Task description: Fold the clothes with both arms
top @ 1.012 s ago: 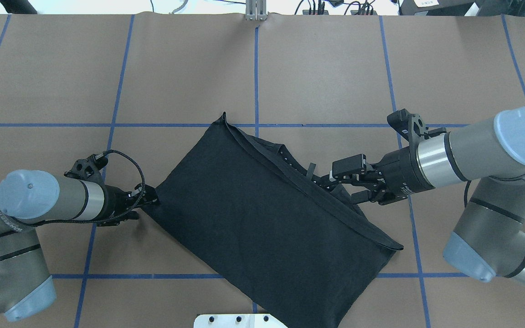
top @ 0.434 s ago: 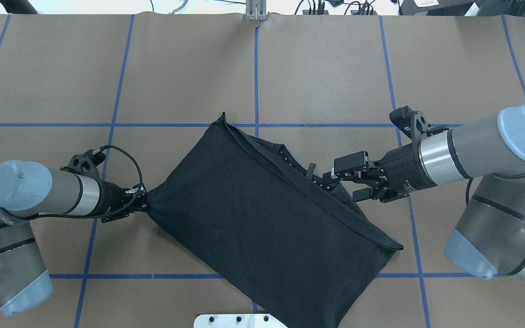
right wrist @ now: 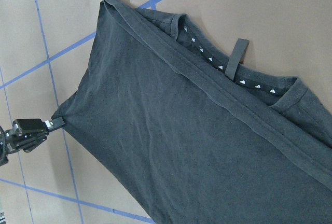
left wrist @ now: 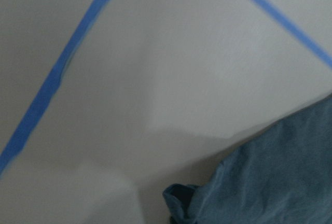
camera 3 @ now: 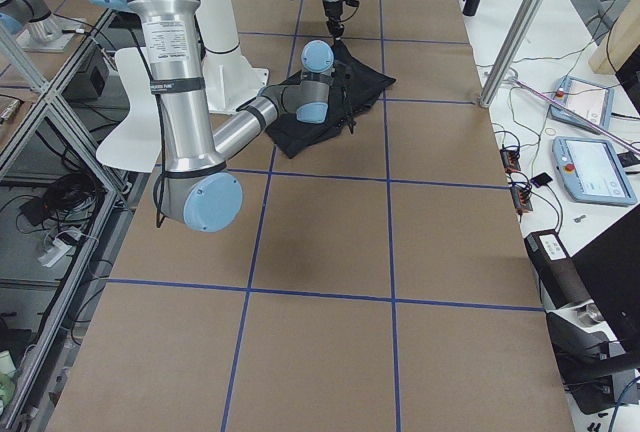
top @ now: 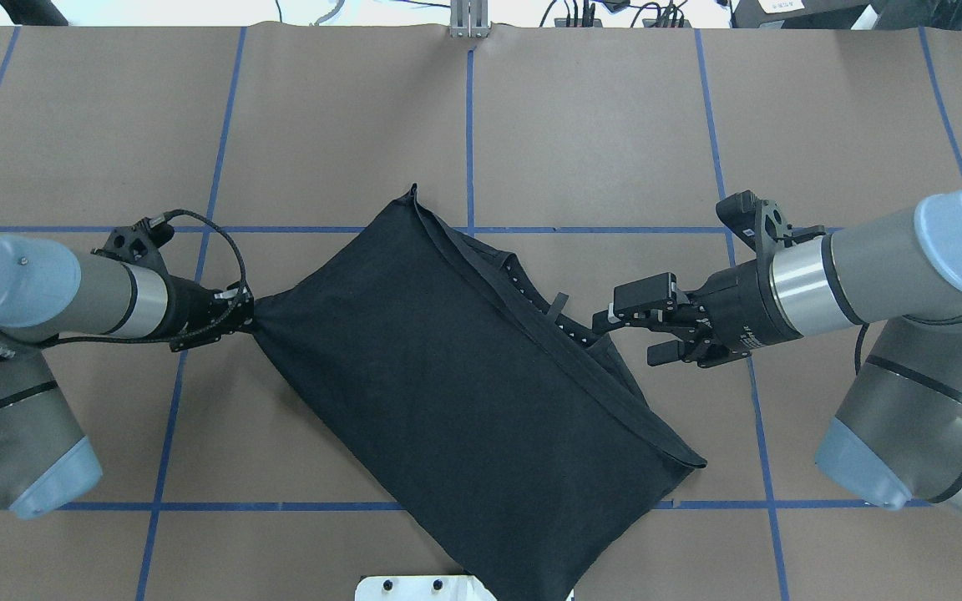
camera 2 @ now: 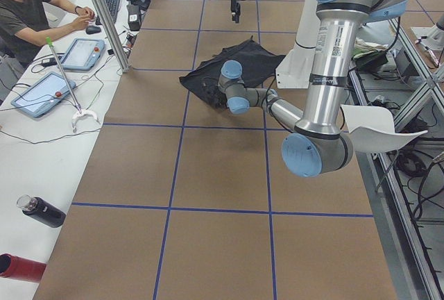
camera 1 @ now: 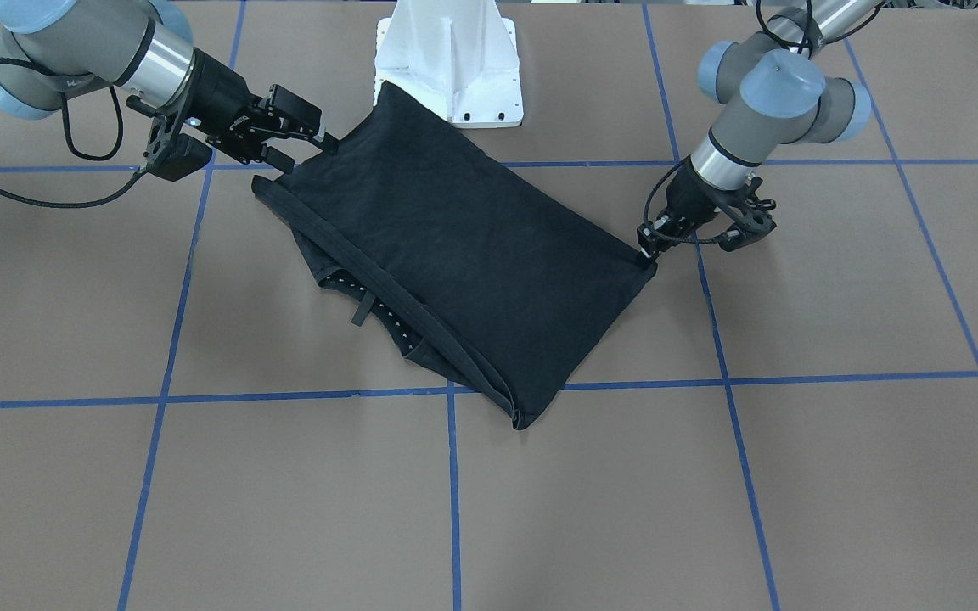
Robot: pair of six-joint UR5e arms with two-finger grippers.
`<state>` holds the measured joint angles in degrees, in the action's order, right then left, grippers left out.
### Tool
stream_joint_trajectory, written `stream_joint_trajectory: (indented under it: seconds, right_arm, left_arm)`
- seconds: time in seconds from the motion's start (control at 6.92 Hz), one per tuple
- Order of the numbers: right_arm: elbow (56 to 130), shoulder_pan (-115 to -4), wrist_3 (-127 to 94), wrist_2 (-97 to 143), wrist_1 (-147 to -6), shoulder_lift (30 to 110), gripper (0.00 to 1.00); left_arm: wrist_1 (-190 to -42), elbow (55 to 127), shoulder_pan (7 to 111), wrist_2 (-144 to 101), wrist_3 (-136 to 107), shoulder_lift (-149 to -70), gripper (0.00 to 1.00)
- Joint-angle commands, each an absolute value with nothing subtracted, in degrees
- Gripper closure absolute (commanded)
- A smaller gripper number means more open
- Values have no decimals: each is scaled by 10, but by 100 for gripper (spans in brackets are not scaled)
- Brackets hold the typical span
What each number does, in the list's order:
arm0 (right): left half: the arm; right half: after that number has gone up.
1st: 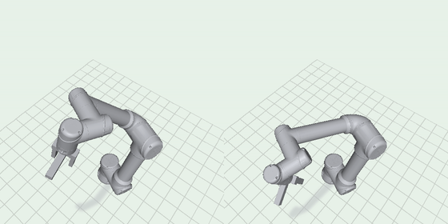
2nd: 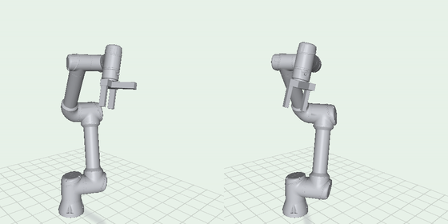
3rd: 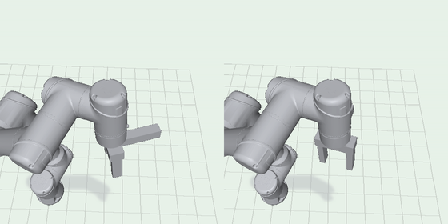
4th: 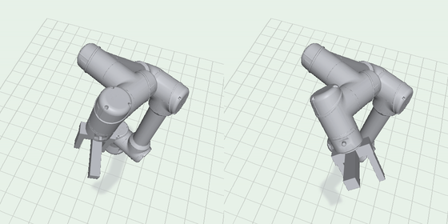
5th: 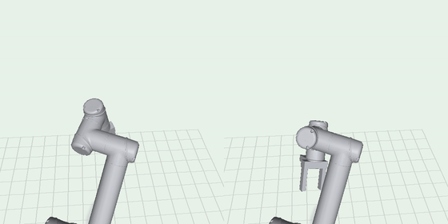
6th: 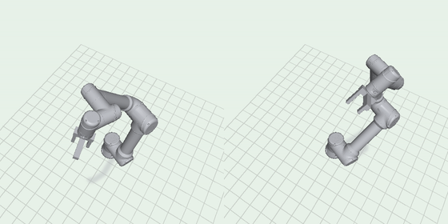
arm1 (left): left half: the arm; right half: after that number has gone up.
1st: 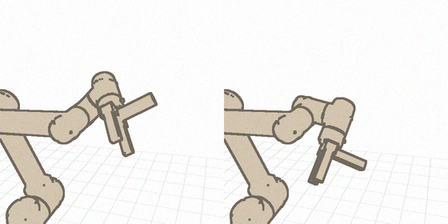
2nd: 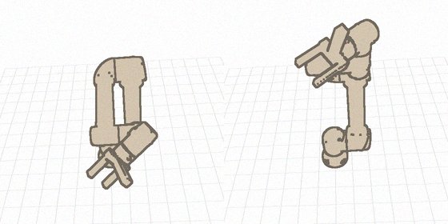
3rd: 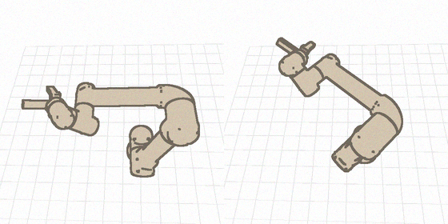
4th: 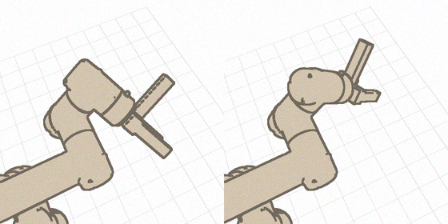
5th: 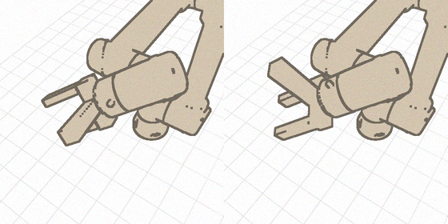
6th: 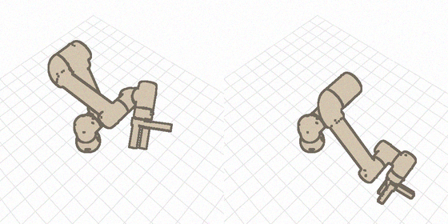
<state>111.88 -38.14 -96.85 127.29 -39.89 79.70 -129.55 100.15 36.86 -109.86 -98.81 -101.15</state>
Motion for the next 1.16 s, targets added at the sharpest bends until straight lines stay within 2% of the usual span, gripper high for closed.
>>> stream_joint_trajectory:
  seconds: [0.0, 0.72, 1.01]
  right_arm:
    - [1118, -384, -969, 1273, -399, 797, 0]
    - [1118, -389, -969, 1267, -399, 799, 0]
    - [1116, -389, -969, 1252, -400, 801, 0]
  left_arm:
    - [-1284, 921, 414, -1099, -975, -1101, 100]
    - [-1304, 715, 451, -1051, -930, -1295, 100]
    - [-1436, 606, 452, -1011, -928, -1343, 100]
